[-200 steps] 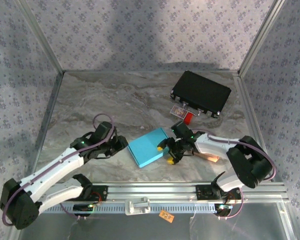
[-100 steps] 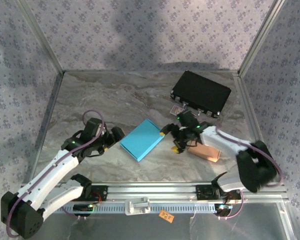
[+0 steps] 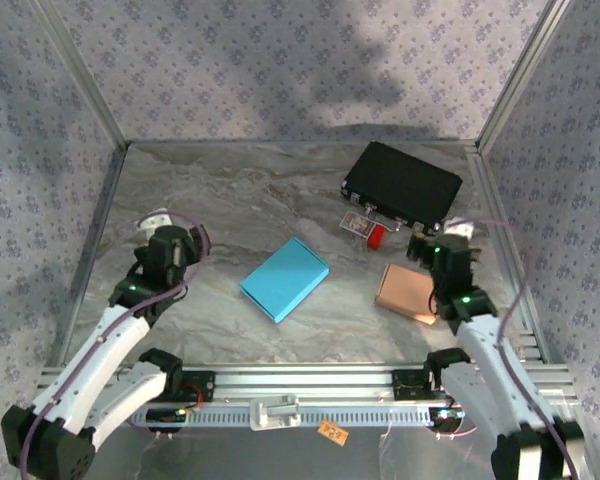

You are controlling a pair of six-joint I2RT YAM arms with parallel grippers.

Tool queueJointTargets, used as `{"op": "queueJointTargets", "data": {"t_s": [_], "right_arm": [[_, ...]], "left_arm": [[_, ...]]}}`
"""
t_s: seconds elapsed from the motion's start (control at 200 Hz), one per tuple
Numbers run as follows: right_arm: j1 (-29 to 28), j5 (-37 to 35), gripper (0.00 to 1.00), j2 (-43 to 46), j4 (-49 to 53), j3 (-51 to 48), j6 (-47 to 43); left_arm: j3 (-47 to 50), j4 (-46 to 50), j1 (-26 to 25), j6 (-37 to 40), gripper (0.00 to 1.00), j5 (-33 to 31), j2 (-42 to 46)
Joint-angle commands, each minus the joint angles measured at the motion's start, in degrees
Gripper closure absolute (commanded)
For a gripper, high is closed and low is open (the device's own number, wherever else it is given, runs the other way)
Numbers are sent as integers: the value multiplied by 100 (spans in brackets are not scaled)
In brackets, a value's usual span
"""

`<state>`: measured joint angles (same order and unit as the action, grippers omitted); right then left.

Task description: Fold the paper box

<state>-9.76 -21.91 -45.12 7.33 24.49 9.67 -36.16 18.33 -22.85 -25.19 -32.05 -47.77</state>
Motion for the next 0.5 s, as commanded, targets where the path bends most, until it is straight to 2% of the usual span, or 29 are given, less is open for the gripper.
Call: {"op": "queueJointTargets", "data": {"t_s": [0.0, 0.03, 0.075, 0.1, 0.205, 0.325, 0.415, 0.495], "right_arm": [[89, -223, 1, -545, -2207, -842, -1365], [167, -165, 1, -699, -2358, -977, -1102], [280, -47, 1, -893, -2681, -1046, -1078], [303, 154, 1, -960, -2504, -991, -977], [575, 647, 1, -1532, -3834, -1122, -1022], [1099, 1049, 1, -2329, -4725, -994, -1019], [1386, 1163, 1, -2785, -5089, -846, -593], [1291, 1292, 1, -2876, -5124, -801, -609]], "left_arm": [[739, -1624, 404, 1950, 0, -444, -353], [867, -1750, 726, 1858, 0, 225, -400], [1125, -2139, 1120, 1670, 0, 809, -516], [1241, -2368, 1243, 1670, 0, 925, -580], [1730, -3629, 1678, 1630, 0, 1421, -1079], [1823, -4667, 2014, 1748, 0, 1902, -1790], [1731, -5357, 2179, 1794, 0, 2031, -2305], [1556, -5713, 2266, 1947, 0, 2259, -2743]]}}
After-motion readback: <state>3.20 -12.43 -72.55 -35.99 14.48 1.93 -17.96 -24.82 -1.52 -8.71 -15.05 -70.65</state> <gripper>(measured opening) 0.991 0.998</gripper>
